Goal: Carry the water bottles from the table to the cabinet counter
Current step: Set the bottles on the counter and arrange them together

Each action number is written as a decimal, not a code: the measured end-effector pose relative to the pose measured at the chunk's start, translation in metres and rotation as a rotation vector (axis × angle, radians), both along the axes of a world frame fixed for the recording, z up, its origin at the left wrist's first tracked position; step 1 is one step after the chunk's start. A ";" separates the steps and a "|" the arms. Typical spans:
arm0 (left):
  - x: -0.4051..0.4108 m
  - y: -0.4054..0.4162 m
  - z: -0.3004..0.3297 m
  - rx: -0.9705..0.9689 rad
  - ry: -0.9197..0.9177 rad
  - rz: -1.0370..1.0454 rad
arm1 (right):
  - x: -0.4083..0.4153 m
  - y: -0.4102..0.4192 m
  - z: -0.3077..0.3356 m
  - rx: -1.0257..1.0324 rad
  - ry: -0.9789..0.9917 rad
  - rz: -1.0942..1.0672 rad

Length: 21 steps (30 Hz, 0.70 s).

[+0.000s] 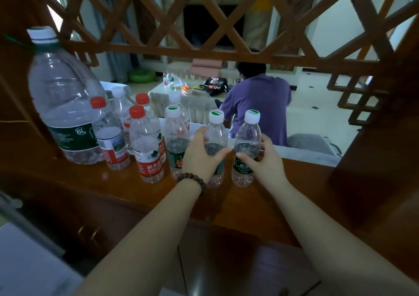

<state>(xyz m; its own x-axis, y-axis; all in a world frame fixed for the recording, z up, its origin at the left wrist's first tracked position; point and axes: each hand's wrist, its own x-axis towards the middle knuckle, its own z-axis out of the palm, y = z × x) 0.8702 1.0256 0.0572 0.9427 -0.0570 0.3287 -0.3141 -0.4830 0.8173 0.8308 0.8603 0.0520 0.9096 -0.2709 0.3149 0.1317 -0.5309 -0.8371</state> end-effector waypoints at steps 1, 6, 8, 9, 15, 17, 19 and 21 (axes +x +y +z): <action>-0.001 0.000 0.001 0.000 0.003 0.003 | 0.000 0.000 0.000 0.004 0.008 0.003; -0.006 -0.003 0.005 -0.029 0.009 -0.015 | -0.003 -0.002 0.000 0.009 0.054 0.002; -0.008 -0.004 0.007 -0.031 0.011 -0.023 | -0.005 -0.004 0.002 0.012 0.087 -0.019; -0.009 -0.003 0.008 -0.026 0.004 -0.024 | -0.006 -0.005 0.004 0.014 0.099 -0.028; -0.019 0.000 0.031 -0.017 -0.116 -0.019 | -0.018 -0.011 0.025 -0.047 0.041 -0.059; -0.022 0.003 0.044 -0.012 -0.127 -0.004 | -0.023 -0.014 0.039 -0.073 -0.006 -0.061; -0.025 0.008 0.060 -0.026 -0.156 0.004 | -0.026 -0.016 0.059 -0.096 -0.067 -0.051; -0.027 0.017 0.079 -0.013 -0.214 0.026 | -0.026 -0.015 0.082 -0.125 -0.125 -0.035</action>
